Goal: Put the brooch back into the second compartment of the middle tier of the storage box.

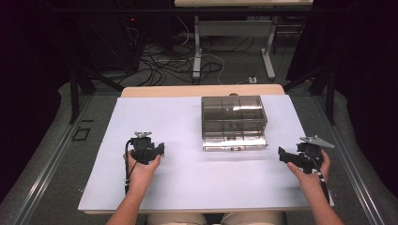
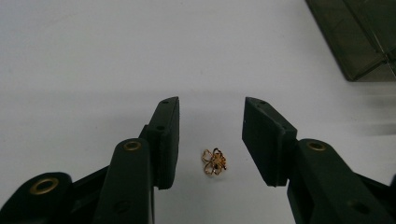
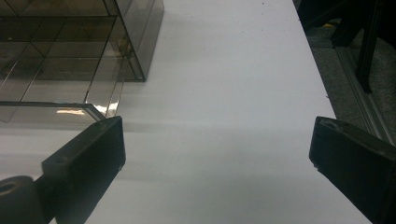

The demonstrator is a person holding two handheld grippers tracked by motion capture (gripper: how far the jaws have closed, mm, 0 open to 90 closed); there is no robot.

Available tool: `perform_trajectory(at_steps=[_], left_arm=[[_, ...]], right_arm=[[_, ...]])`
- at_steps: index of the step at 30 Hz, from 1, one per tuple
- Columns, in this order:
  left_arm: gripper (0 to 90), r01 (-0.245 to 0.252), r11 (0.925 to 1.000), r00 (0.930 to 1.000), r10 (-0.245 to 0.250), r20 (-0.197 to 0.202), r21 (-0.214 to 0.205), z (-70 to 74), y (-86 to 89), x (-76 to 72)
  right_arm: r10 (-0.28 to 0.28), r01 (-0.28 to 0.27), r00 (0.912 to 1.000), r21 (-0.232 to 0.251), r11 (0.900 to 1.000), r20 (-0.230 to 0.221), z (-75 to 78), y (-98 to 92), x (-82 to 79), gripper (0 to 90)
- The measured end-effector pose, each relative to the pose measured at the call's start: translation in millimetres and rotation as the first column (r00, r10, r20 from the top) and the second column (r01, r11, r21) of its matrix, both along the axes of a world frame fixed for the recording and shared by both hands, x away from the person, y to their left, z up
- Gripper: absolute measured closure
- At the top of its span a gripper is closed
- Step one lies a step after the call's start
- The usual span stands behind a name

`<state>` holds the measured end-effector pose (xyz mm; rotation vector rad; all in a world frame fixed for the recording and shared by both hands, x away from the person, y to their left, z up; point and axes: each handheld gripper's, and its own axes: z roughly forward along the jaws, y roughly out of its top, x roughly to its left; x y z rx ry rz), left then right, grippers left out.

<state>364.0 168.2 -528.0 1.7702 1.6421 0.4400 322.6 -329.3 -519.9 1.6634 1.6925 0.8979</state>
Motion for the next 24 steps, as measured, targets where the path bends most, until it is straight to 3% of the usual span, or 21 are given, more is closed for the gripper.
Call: perform_trajectory(at_steps=[8, 19, 24], left_arm=[[64.9, -0.014, 0.9977, 0.9974, 0.009, -0.072, -0.066, -3.8, 1.1, 3.3], [69.9, -0.013, 0.9980, 0.9920, 0.005, -0.126, -0.061, -7.1, 0.6, 5.8], [71.6, -0.014, 0.9987, 0.9921, 0.008, -0.125, -0.049, -10.0, -2.7, 6.6]], right_arm=[[0.000, 0.000, 1.0000, 0.010, 0.9999, -0.007, -0.7, 0.6, 0.0, 3.5], [-0.001, 0.001, 1.0000, 0.010, 0.9999, -0.006, -2.3, 0.6, 0.8, 3.9], [0.002, -0.002, 0.9999, 0.009, 1.0000, -0.010, -2.1, 0.4, 0.6, 3.9]])
